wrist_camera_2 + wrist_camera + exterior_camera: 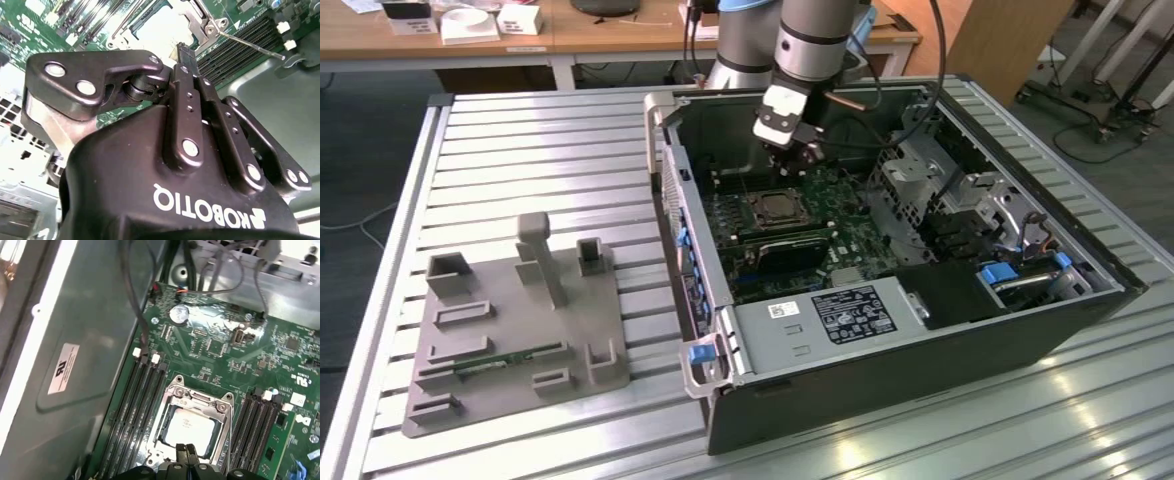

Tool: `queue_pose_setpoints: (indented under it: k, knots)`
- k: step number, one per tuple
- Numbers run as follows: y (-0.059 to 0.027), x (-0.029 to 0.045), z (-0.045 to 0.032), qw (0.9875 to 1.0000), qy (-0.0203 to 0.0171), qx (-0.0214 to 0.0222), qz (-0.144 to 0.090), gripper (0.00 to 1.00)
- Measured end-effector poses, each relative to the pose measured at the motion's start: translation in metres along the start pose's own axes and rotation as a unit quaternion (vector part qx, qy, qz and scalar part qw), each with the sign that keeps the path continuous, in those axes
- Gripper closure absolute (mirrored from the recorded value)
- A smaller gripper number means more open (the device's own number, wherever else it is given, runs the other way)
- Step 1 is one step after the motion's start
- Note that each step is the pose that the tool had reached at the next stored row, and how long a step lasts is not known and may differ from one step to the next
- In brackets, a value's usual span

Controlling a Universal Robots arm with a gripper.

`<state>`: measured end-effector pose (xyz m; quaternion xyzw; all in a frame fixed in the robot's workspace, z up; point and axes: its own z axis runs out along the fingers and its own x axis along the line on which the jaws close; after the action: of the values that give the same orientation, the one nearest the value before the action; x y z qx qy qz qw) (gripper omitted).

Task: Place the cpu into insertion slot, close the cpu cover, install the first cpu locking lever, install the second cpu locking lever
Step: 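Install the first cpu locking lever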

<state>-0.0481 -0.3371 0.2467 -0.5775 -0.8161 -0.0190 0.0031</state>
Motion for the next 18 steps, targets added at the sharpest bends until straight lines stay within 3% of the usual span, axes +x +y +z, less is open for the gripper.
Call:
queue_pose_setpoints:
  k: [5,10,18]
  knots:
    - [0.0000,0.0000,0.0000,0.9994,0.0010,0.0010,-0.035,0.89]
    - [0.0000,0.0000,0.0000,0.9976,0.0019,0.0019,-0.069,0.89]
    - [0.0000,0.0000,0.0000,0.9931,0.0031,0.0032,-0.117,0.89]
